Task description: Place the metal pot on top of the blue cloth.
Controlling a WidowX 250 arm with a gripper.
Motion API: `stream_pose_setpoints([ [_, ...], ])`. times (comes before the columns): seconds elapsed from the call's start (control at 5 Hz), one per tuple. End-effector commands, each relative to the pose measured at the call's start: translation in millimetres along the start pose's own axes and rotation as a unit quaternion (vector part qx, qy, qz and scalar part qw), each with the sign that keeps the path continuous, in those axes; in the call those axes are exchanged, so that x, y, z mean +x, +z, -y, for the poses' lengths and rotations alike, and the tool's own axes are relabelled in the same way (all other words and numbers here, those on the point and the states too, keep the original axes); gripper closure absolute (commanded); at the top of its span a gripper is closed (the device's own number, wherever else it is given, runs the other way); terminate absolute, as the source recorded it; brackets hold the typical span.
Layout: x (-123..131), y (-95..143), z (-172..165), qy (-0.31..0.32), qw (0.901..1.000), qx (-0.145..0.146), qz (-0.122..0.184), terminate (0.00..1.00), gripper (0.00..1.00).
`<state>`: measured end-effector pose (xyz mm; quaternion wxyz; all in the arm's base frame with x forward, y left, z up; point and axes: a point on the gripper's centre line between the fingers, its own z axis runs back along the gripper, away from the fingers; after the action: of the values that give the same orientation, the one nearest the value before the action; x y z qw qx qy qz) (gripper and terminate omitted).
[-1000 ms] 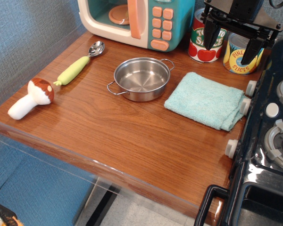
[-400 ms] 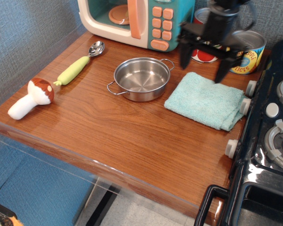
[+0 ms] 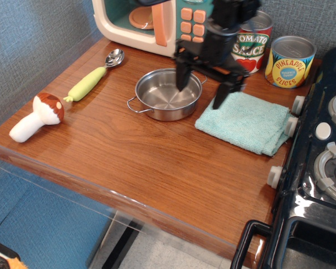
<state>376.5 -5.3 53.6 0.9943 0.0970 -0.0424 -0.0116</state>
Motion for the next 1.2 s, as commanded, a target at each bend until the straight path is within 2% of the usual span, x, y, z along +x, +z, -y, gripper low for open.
stream_pose_setpoints([
  [0.0, 3.4, 1.3, -22.2, 0.029, 0.9996, -0.002, 0.001, 0.0, 0.0],
  [0.4, 2.4, -9.6, -22.8, 0.04, 0.9991, -0.007, -0.016, 0.0, 0.0],
  [0.6, 0.7, -11.7, -23.4, 0.049, 0.9986, -0.012, -0.016, 0.0, 1.0],
  [1.0, -1.2, -12.6, -22.0, 0.052, 0.9983, -0.017, -0.022, 0.0, 1.0],
])
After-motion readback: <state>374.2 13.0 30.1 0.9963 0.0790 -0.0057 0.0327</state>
